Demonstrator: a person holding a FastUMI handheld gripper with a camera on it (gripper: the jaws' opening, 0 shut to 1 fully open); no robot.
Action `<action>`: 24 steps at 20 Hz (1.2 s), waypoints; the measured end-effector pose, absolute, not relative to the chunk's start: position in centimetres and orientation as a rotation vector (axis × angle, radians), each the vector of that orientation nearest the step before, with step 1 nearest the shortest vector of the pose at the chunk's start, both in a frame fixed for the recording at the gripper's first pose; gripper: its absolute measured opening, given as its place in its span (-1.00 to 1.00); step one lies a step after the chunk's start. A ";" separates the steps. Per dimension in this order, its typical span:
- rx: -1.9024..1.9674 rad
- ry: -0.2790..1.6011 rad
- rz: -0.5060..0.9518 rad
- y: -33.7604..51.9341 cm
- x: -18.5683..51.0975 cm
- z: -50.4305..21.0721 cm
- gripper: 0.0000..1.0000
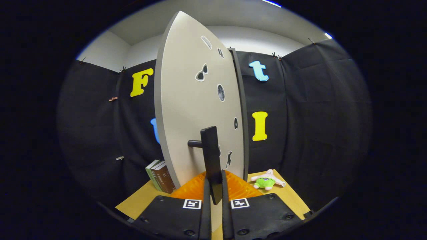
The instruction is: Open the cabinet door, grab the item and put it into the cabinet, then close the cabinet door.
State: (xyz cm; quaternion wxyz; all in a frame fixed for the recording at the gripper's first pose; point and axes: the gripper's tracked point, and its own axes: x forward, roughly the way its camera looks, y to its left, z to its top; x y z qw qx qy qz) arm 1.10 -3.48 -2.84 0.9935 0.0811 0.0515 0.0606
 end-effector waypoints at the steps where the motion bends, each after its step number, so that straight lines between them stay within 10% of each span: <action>1: 0.173 0.104 0.111 -4.4 1.0 -2.8 -0.66; 24: 0.209 0.065 -0.045 -16.3 -2.0 -1.6 -0.77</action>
